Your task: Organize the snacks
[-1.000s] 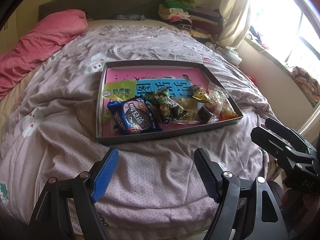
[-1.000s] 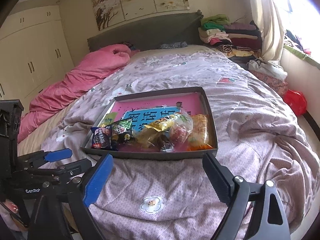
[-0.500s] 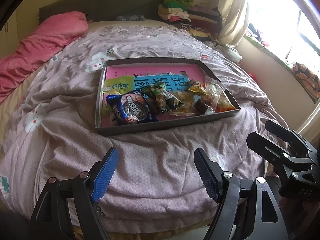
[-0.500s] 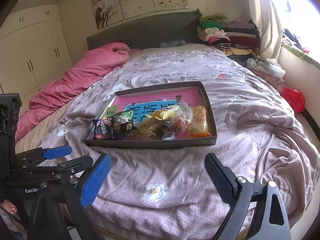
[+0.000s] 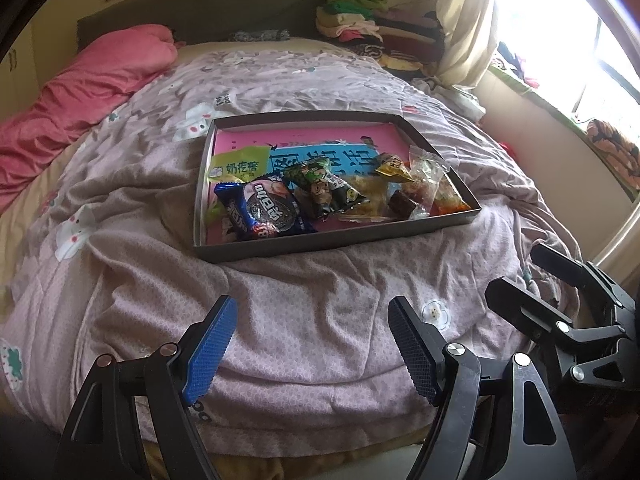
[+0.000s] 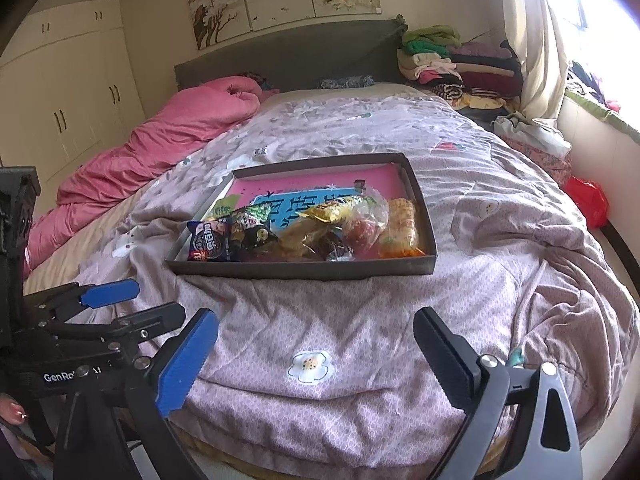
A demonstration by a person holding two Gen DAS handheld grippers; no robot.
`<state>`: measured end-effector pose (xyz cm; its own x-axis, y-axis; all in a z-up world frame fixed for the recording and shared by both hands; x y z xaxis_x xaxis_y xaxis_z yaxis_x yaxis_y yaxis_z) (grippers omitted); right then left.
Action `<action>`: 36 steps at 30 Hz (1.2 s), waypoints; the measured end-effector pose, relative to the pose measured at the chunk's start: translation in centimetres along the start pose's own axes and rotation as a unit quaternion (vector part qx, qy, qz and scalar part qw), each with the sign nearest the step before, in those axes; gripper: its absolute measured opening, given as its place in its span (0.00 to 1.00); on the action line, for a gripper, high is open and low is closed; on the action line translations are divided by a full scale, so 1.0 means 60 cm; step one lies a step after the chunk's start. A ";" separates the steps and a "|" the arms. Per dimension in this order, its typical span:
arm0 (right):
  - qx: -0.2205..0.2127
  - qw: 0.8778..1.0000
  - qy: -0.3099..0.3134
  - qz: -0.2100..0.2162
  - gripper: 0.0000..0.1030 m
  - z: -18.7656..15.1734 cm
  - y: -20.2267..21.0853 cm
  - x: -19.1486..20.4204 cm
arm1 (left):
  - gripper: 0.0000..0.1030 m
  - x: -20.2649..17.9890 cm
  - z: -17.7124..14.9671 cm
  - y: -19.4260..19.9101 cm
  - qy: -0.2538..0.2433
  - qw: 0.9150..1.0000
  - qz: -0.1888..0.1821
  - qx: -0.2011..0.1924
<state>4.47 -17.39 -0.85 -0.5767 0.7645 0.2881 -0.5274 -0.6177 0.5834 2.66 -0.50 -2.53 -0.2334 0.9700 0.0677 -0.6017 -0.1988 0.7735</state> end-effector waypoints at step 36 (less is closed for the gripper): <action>0.003 1.000 -0.006 -0.030 0.96 -0.003 0.007 -0.016 | 0.77 0.008 -0.002 0.000 -0.002 1.000 0.003 0.008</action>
<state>4.69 -18.39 -1.00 -0.5371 0.8018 0.2622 -0.5571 -0.5705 0.6035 2.49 -0.05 -2.57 -0.2340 0.9694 0.0746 -0.5878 -0.2021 0.7834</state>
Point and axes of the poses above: each gripper's, at about its wrist camera, not at the fingertips, and y roughly against the way its jaws point, x to its left, z to its top, the point moved 3 cm from there along -y, roughly the way its jaws point, and after that the axes turned 14 degrees about z, right-handed, at the moved point
